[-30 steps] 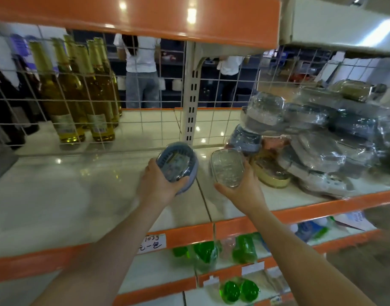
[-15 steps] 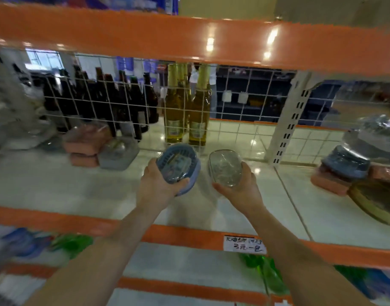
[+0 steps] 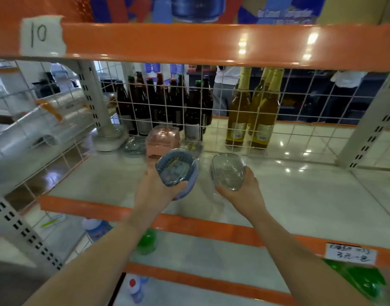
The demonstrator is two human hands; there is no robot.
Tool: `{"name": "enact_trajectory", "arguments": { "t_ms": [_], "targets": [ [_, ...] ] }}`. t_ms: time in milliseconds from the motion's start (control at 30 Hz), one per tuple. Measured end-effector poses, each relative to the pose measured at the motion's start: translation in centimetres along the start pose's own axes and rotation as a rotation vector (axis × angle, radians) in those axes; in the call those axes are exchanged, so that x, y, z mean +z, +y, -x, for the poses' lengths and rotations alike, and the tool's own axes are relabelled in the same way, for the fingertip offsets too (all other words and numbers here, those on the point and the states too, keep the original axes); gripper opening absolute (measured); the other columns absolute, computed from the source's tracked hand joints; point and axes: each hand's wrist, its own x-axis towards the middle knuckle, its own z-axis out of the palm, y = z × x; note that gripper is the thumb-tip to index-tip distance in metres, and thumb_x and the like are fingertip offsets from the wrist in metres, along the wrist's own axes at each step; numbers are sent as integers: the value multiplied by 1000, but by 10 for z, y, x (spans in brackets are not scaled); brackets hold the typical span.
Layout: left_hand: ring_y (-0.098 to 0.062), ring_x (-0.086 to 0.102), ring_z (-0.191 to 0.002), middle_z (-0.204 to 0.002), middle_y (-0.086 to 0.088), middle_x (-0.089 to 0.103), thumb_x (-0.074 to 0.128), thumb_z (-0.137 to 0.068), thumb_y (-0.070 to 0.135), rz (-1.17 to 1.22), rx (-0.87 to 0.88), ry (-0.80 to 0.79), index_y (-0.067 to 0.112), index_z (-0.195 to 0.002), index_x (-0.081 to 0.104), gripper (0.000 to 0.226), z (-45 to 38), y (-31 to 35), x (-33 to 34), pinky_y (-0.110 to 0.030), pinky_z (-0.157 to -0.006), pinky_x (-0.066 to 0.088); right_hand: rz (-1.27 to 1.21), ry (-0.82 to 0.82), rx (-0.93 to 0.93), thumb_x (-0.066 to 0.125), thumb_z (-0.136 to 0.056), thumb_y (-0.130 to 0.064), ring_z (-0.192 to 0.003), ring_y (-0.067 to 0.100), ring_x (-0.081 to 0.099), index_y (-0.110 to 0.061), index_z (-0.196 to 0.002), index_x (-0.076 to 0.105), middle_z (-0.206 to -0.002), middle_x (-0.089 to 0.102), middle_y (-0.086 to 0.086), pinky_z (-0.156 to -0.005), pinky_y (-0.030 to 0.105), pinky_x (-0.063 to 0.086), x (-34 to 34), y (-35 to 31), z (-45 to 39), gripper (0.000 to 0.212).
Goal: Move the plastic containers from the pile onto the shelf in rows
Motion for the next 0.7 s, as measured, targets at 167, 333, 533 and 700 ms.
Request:
{"name": "enact_trajectory", "arguments": {
  "t_ms": [167, 333, 533, 700],
  "targets": [
    [-20, 62, -95, -111, -2, 60, 80, -44, 58, 13, -72, 58, 15, -120, 49, 93, 7, -5, -26, -43, -79, 56, 11, -4, -8, 75, -53, -58, -119, 24, 51, -19, -144, 29, -134, 45, 5, -96, 46, 48, 26, -12, 5, 110],
    [-18, 62, -93, -107, 2, 59, 85, -52, 46, 52, -117, 96, 18, -118, 48, 80, 5, -13, -39, -44, -75, 57, 6, 7, -76, 79, -67, -45, -121, 21, 46, -21, -145, 27, -136, 42, 4, -97, 39, 45, 35, -27, -3, 97],
    [-22, 59, -104, -117, -2, 55, 75, -40, 63, 119, -130, 216, 25, -119, 41, 94, -10, -29, -49, -48, -80, 55, -23, -16, -160, 80, -63, -46, -122, 19, 48, -26, -144, 26, -136, 43, -1, -99, 40, 46, 44, -51, -23, 100],
    [-23, 58, -107, -119, -2, 56, 72, -42, 64, 94, -119, 276, 21, -122, 40, 96, -18, -38, -60, -49, -85, 53, -31, -20, -238, 81, -64, -42, -121, 17, 46, -22, -143, 30, -135, 44, -1, -99, 38, 45, 54, -62, -40, 97]
  ]
}}
